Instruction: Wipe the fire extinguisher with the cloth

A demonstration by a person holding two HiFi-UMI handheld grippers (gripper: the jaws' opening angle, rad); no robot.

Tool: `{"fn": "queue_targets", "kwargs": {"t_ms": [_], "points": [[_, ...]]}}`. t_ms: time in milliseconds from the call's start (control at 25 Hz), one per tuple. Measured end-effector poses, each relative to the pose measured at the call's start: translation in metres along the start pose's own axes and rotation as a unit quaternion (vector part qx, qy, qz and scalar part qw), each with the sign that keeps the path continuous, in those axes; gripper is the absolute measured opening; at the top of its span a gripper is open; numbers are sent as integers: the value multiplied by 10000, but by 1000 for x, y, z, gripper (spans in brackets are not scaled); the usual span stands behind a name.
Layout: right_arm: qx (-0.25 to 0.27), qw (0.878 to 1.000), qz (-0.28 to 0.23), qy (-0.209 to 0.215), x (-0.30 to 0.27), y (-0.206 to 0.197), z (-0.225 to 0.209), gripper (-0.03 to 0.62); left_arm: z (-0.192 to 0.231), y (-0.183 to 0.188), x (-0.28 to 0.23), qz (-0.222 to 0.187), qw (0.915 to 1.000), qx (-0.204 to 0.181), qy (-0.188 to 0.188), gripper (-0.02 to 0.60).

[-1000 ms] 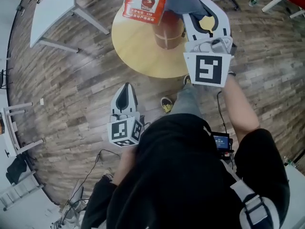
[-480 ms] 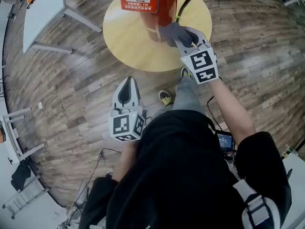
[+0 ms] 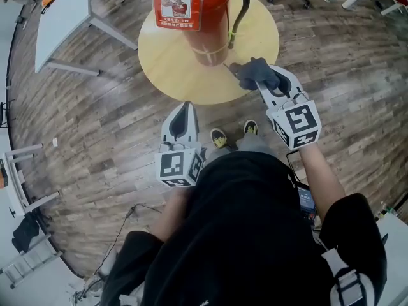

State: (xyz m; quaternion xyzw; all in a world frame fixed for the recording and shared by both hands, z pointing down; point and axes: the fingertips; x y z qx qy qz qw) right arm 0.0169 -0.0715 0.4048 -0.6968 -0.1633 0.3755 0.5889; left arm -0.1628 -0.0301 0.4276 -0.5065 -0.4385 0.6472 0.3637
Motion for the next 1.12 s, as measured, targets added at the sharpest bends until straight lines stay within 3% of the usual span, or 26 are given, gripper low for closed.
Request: {"fn": "queue_targets", "kwargs": {"t_ms": [440,1120], "points": [[-105,9988,-458,169,57,7,-63,89,-92,21,-31,-221,9995,-226,35,16],[169,9977,-406,516,59,-2,-93,89,-122,16,-56,-216,9991,-187,313,15]]}}
Point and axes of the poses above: the fingertips, and each gripper's own axes: x backward along the fingers, z to its left, y out of its top, and after that the axes turned 15 degrees about y, right-handed
